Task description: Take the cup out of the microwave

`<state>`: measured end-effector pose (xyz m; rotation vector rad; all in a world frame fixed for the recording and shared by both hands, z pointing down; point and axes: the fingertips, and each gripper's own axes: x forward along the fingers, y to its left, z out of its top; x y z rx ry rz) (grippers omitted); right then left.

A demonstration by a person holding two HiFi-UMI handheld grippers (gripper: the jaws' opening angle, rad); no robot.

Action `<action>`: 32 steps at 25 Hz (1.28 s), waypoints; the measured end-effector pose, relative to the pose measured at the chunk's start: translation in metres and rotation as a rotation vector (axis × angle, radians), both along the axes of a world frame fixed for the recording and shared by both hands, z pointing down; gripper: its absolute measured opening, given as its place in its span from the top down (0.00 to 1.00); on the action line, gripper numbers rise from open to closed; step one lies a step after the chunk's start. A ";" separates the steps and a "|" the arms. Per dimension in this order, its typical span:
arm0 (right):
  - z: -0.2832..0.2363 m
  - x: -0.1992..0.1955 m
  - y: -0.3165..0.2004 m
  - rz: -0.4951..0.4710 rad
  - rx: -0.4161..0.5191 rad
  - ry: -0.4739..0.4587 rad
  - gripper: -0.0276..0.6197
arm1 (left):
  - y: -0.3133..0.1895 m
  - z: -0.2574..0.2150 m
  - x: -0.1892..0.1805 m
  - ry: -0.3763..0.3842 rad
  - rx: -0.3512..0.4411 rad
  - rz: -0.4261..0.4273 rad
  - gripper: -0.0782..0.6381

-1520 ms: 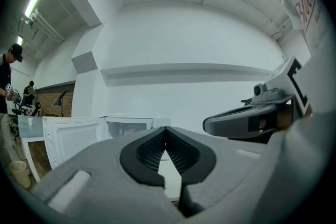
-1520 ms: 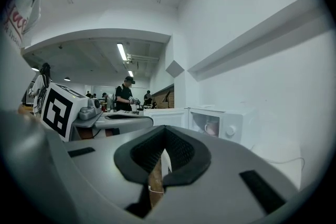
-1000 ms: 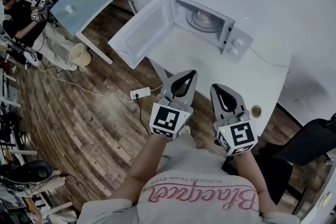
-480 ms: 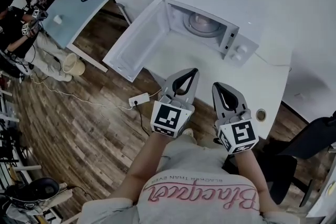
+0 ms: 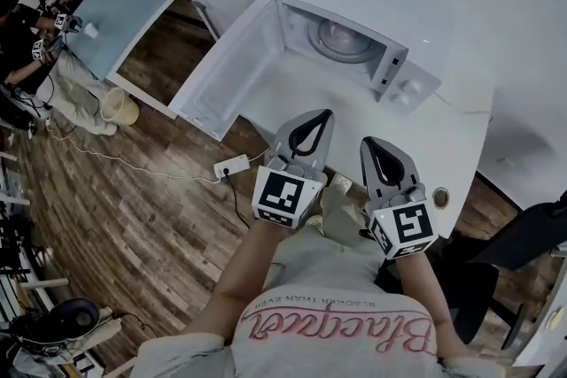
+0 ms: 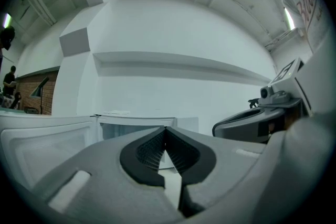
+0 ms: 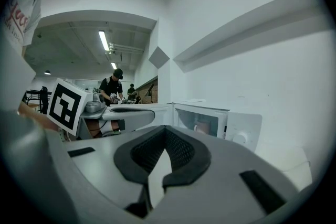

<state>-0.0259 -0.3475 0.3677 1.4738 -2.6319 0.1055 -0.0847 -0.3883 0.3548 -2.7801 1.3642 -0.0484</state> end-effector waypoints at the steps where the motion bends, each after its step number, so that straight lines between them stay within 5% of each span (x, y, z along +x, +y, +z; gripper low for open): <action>1: 0.000 -0.001 -0.003 -0.004 0.001 -0.003 0.94 | -0.002 0.001 0.000 0.000 0.000 -0.003 0.89; 32: 0.006 -0.012 -0.142 0.044 -0.001 -0.028 0.94 | -0.159 0.038 -0.005 -0.031 -0.063 0.075 0.88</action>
